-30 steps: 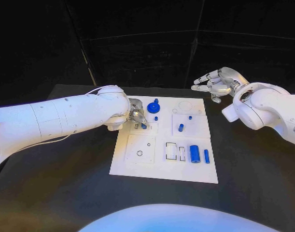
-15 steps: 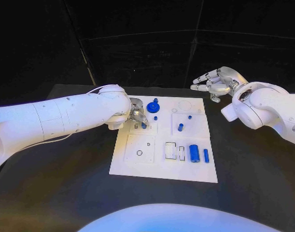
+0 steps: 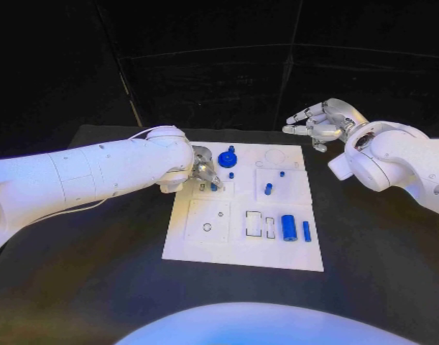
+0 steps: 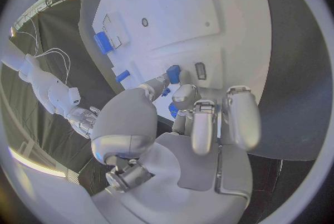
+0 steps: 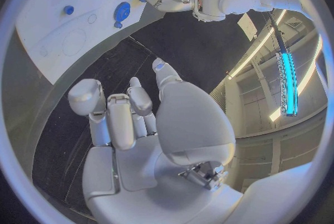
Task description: Assemble the parts on the task board
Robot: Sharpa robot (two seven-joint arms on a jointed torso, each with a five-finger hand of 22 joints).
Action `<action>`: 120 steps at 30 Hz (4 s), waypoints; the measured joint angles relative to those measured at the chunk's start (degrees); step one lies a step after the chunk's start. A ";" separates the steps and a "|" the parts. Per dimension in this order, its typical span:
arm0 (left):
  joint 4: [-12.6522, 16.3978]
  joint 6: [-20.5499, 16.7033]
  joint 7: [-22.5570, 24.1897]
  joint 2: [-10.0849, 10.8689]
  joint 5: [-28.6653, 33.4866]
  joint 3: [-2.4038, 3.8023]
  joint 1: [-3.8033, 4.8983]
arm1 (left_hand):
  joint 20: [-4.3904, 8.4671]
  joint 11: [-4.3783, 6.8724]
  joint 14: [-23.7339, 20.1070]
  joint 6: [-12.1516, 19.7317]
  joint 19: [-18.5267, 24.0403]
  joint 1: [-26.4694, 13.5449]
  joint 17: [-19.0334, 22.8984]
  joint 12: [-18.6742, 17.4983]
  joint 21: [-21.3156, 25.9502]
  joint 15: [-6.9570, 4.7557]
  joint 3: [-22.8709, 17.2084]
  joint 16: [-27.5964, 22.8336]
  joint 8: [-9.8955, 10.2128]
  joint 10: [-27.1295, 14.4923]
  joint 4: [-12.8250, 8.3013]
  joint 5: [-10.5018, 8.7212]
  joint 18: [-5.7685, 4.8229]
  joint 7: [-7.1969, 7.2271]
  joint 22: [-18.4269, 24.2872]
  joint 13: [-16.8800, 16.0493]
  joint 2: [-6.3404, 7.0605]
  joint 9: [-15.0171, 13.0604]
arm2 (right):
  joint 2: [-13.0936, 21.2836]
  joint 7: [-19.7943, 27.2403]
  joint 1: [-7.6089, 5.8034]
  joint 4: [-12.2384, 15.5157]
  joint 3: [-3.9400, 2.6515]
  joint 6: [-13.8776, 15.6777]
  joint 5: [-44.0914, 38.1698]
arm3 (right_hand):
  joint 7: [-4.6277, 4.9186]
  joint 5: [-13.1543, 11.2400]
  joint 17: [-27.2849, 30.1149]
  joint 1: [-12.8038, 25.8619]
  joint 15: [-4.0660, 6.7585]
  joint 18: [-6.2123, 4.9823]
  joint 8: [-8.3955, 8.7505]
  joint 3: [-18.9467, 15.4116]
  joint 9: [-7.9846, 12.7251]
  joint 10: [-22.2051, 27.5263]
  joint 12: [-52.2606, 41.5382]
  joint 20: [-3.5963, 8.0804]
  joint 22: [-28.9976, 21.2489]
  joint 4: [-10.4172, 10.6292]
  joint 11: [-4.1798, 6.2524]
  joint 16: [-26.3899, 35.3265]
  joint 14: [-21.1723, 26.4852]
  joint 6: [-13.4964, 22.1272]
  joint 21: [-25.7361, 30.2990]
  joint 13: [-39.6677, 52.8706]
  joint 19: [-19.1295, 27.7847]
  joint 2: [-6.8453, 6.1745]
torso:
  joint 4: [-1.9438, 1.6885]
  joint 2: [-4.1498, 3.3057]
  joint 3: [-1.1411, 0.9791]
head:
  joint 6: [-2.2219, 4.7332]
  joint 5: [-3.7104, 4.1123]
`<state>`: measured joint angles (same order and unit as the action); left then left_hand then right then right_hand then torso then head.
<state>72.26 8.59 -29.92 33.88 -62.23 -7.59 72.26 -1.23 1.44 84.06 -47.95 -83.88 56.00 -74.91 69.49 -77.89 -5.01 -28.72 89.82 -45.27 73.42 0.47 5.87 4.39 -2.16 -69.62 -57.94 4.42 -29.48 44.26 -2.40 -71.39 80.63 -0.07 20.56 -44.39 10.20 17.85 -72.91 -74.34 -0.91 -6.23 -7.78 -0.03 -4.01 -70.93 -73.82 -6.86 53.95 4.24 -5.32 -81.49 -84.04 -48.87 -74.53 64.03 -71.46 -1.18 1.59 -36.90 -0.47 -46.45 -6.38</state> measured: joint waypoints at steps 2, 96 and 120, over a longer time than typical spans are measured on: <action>-0.08 0.11 0.00 -0.01 0.00 0.00 0.00 | 0.00 0.00 0.00 -0.18 0.00 -0.16 0.00 0.00 0.00 0.00 0.55 0.00 0.00 0.00 0.27 0.00 0.00 -0.18 0.00 0.00 0.02 0.00 | 0.00 0.00 0.00 0.00 0.00 0.00 0.00 | 0.00 0.00 0.00 0.00 0.00 0.00 0.00 -0.14 0.00 0.00 0.00 0.00 0.00 0.14 0.00 0.00 0.00 0.00 0.00 0.00 0.00 0.00 | 0.00 0.00 0.00 | 0.00 0.01; -21.38 9.16 -0.58 -7.42 -0.01 4.49 1.36 | -0.80 -1.55 -0.01 0.61 -0.22 6.35 0.00 0.30 0.88 1.05 28.40 0.00 7.10 -1.56 8.53 -2.33 0.00 -2.22 0.12 1.55 -5.24 4.97 | -1.50 0.03 0.02 -1.40 0.00 -0.43 -0.22 | 0.21 -0.34 0.17 0.00 0.00 0.00 -0.20 -0.77 0.00 0.42 0.00 0.19 -0.46 0.77 -0.01 0.27 0.00 0.21 0.25 -0.49 0.19 0.00 | -0.01 0.02 0.01 | 0.83 -0.15; -21.16 9.08 -0.52 -7.57 1.64 4.43 1.18 | -0.80 -1.33 -0.01 -0.08 -0.22 12.69 0.00 0.30 0.88 1.05 25.02 0.00 7.59 -1.78 4.84 -2.33 0.01 -1.92 -0.01 1.58 -10.51 5.87 | -1.71 0.02 0.02 -1.55 0.00 -0.54 -0.41 | 0.21 -0.34 0.17 0.00 0.00 0.00 -0.19 -0.77 0.00 0.41 0.00 0.19 -0.46 0.77 -0.01 0.27 0.00 0.21 0.25 -0.48 0.19 0.00 | -0.04 0.02 0.02 | 0.55 -0.15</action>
<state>51.10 17.68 -30.44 26.31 -60.59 -3.16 73.43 -2.03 0.10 84.05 -48.03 -84.10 68.69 -74.91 69.78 -77.01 -3.97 -3.70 89.82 -37.68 71.65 5.31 3.54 4.40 -4.08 -69.63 -56.36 -6.09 -23.61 42.55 -2.38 -71.36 79.08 -0.06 20.02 -44.79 10.41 17.51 -72.74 -74.34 -0.91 -6.23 -7.97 -0.79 -4.01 -70.52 -73.82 -6.66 53.50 5.01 -5.33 -81.22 -84.04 -48.66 -74.27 63.54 -71.27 -1.18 1.55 -36.88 -0.45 -45.90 -6.53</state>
